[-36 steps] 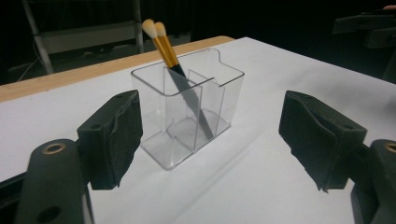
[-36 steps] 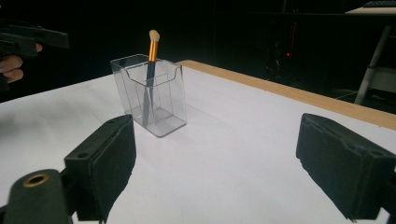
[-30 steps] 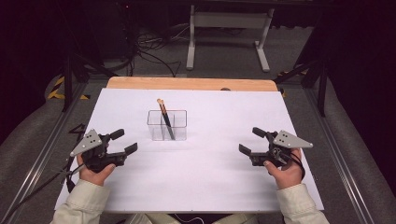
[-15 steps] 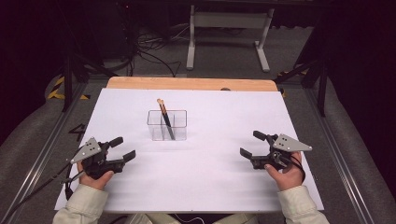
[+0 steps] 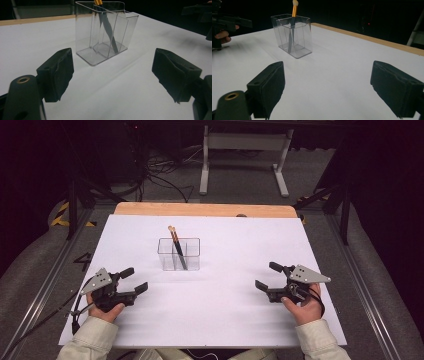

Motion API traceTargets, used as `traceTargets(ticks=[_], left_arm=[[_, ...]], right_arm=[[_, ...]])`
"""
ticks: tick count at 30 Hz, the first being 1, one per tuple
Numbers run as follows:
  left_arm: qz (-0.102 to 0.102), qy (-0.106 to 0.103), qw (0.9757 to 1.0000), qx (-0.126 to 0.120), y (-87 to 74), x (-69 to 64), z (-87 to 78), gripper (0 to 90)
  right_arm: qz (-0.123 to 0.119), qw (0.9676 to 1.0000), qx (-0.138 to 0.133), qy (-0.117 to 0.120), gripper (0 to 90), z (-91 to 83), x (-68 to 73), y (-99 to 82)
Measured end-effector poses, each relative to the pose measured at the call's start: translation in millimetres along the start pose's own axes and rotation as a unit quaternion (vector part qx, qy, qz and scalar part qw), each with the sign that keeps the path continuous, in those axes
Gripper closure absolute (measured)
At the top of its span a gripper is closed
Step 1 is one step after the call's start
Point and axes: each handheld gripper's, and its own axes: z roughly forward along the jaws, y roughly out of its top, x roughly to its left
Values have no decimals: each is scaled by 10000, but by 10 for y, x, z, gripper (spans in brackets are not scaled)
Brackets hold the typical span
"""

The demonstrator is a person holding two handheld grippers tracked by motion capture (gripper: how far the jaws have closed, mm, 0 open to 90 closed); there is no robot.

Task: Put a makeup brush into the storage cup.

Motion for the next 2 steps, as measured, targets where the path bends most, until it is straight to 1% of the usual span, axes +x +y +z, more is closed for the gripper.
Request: traceTargets(ticks=[2], left_arm=[[4,39,10000,-27,3,10,-1,182]], right_arm=[[11,10000,29,-9,132,2,-4,-7]])
